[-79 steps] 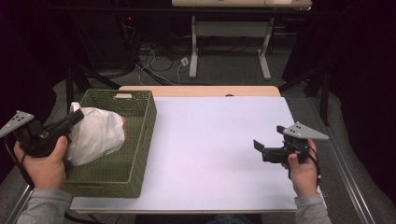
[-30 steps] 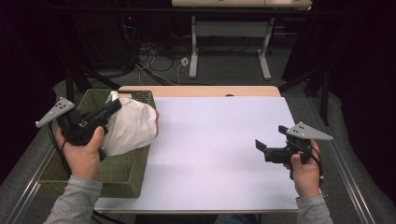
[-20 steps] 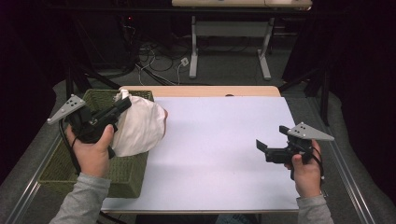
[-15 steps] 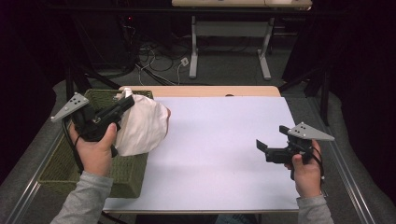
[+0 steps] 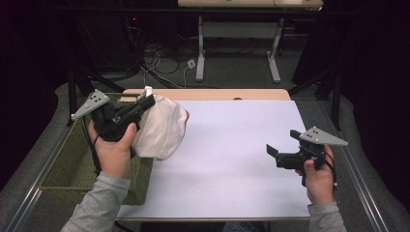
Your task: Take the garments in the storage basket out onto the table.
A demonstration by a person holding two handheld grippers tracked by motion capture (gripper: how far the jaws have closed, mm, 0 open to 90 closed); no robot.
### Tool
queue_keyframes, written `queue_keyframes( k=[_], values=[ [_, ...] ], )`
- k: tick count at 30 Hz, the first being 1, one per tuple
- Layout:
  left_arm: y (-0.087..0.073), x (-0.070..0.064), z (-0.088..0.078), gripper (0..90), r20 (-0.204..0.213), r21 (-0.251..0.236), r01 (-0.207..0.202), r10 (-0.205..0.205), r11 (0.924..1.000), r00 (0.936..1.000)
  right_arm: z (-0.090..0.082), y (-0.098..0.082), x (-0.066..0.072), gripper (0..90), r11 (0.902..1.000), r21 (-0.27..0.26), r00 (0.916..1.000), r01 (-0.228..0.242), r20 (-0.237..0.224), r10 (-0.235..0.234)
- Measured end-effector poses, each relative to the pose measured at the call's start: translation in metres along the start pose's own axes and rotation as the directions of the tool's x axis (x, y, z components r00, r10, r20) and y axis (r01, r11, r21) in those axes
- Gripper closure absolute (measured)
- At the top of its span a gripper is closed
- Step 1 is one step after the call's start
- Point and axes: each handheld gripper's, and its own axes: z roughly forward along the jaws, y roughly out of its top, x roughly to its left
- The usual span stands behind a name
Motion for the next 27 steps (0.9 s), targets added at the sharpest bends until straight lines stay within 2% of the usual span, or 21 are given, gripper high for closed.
queue_keyframes(
  k=[7,16,27],
  values=[
    [-0.006,-0.008,0.012,87.8,0.030,0.007,0.012,-0.013,0.9999,0.9995,0.000,0.000,0.000,1.5,1.0000,-0.004,1.0000,0.001,-0.002,-0.001],
    [-0.022,-0.017,0.025,87.8,0.063,0.026,0.030,-0.031,0.9992,0.9975,0.001,0.000,0.000,1.5,0.9999,0.007,0.9999,0.010,-0.006,-0.010],
    [-0.038,-0.026,0.037,87.7,0.088,0.055,0.024,-0.029,0.9982,0.9957,0.001,0.000,0.001,1.7,0.9999,0.003,0.9999,0.011,-0.006,-0.011]
  ],
)
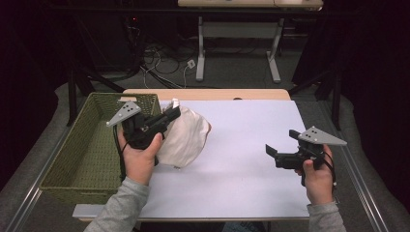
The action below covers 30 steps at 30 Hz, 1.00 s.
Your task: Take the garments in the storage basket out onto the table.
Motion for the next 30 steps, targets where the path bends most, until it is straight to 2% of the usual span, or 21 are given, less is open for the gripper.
queue_keyframes(
  k=[11,12,18,25,26,30],
  values=[
    [-0.021,-0.005,0.016,87.8,0.026,0.041,0.019,-0.020,0.9990,0.9995,0.000,0.000,0.001,1.8,1.0000,0.002,1.0000,0.004,-0.006,-0.004],
    [-0.025,-0.006,0.019,87.8,0.030,0.043,0.032,-0.033,0.9986,0.9990,0.000,0.000,0.001,1.9,1.0000,0.001,1.0000,0.007,-0.006,-0.007],
    [-0.036,-0.005,0.025,87.7,0.042,0.064,0.045,-0.047,0.9970,0.9980,0.000,-0.001,0.002,2.0,1.0000,0.008,1.0000,0.002,-0.007,-0.002],
    [-0.056,-0.007,0.036,87.7,0.053,0.102,0.059,-0.065,0.9930,0.9965,0.000,-0.001,0.002,2.2,1.0000,0.006,1.0000,0.002,-0.006,-0.002],
    [-0.064,-0.007,0.040,87.7,0.055,0.121,0.062,-0.069,0.9907,0.9961,0.000,-0.001,0.002,2.3,1.0000,0.007,1.0000,0.002,-0.006,-0.002],
    [-0.076,-0.006,0.045,87.7,0.051,0.151,0.062,-0.070,0.9866,0.9963,0.001,-0.001,0.002,2.5,0.9999,0.011,0.9999,0.008,-0.006,-0.008]
  ],
)
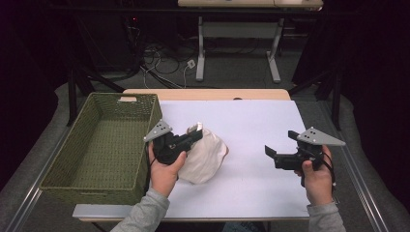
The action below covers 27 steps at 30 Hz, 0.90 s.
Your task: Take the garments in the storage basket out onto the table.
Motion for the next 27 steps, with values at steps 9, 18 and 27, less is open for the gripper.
queue_keyframes(
  k=[9,18,27],
  values=[
    [-0.019,0.005,0.012,87.6,-0.003,0.033,0.026,-0.026,0.9991,0.9997,0.001,0.000,0.001,2.7,0.9999,-0.001,0.9999,0.015,-0.001,-0.015],
    [-0.033,0.013,0.020,87.5,-0.015,0.066,0.046,-0.045,0.9968,0.9989,0.000,-0.001,0.001,2.9,0.9999,0.007,0.9999,0.015,-0.002,-0.015],
    [-0.053,0.023,0.029,87.4,-0.048,0.121,0.067,-0.062,0.9904,0.9969,0.001,-0.001,0.003,3.1,0.9996,0.017,0.9998,0.020,-0.003,-0.020]
  ],
)
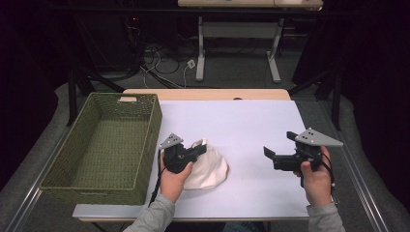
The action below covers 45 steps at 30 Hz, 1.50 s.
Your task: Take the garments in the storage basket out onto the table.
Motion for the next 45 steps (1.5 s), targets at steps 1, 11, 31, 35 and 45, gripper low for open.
queue_keyframes(
  k=[1,11,31,35,45],
  values=[
    [0.000,0.000,0.000,87.4,0.000,0.000,0.000,0.000,1.0000,1.0000,0.000,0.000,0.000,3.1,1.0000,0.000,1.0000,0.000,0.000,0.000],
    [-0.015,0.003,0.010,87.2,-0.004,0.047,0.009,-0.009,0.9989,1.0000,0.001,0.000,0.002,3.2,1.0000,0.001,1.0000,-0.005,0.000,0.005],
    [-0.015,-0.002,0.004,73.3,-0.009,0.036,0.012,-0.012,0.9993,0.9999,0.001,-0.001,0.002,3.3,1.0000,0.001,1.0000,-0.002,0.001,0.002],
    [-0.012,-0.006,0.001,63.3,-0.023,0.023,0.005,-0.004,0.9997,0.9997,0.001,0.000,0.002,3.3,1.0000,0.000,1.0000,0.001,0.001,-0.001],
    [-0.003,-0.014,-0.012,38.8,-0.117,-0.008,-0.061,0.060,0.9981,0.9914,0.001,0.000,0.002,3.4,1.0000,0.002,1.0000,0.007,-0.001,-0.007]
  ],
)
